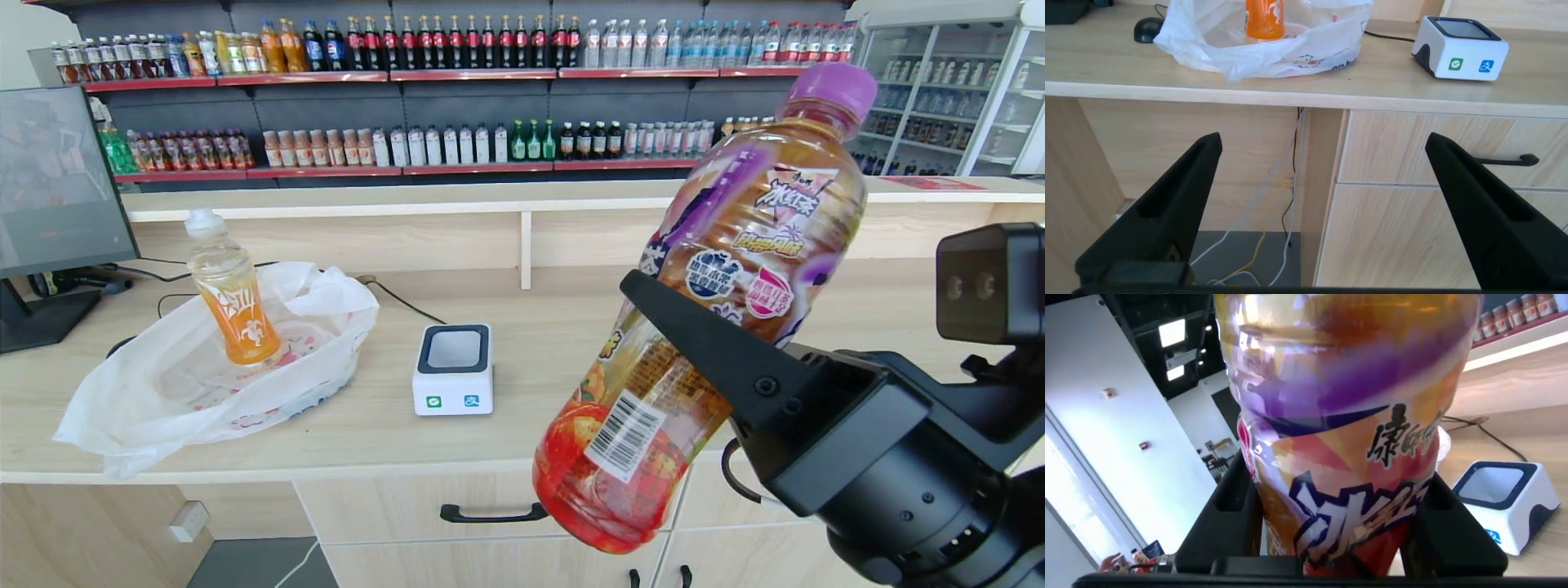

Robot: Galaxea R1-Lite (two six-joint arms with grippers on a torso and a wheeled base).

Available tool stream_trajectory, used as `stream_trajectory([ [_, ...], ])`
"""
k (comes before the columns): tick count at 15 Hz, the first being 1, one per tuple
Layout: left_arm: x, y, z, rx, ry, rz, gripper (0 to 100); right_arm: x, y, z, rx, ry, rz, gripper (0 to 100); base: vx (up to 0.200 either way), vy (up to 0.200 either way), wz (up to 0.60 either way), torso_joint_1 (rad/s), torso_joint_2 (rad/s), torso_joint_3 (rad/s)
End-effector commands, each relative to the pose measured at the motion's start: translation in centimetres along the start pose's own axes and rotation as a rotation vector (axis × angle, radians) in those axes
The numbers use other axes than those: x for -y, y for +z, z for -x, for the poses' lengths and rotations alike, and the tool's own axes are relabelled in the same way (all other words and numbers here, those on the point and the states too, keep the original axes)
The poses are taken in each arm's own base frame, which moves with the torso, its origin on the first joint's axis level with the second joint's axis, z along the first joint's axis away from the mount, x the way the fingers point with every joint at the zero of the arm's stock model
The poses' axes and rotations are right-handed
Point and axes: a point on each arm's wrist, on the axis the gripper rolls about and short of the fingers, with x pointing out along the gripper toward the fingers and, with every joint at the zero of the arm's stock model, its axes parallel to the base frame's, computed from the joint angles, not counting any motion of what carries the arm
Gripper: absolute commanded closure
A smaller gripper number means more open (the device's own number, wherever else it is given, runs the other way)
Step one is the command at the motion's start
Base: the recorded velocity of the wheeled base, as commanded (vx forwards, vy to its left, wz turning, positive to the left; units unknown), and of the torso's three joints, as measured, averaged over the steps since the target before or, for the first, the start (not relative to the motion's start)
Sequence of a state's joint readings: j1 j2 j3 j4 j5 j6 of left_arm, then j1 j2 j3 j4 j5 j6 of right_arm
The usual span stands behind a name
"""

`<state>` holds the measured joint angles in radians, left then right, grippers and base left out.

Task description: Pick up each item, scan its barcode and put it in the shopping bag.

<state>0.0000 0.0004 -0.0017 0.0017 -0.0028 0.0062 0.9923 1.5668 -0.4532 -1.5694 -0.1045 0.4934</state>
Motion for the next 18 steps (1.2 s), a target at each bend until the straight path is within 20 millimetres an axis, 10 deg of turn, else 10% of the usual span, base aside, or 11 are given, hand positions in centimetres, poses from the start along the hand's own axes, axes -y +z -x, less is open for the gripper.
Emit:
stream_trajectory([
  [1, 0.0, 0.0, 0.0, 0.0, 0.001, 0.0, 0, 0.1, -0.1, 0.0, -0.004, -0.002, 0.001, 100, 0.0, 0.0, 0.0, 0.0, 0.0, 0.0],
  [18, 0.0, 0.0, 0.0, 0.0, 0.001, -0.002, 0, 2.1, -0.7, 1.2, -0.078, -0.032, 0.281, 100, 0.0, 0.0, 0.0, 0.0, 0.0, 0.0],
])
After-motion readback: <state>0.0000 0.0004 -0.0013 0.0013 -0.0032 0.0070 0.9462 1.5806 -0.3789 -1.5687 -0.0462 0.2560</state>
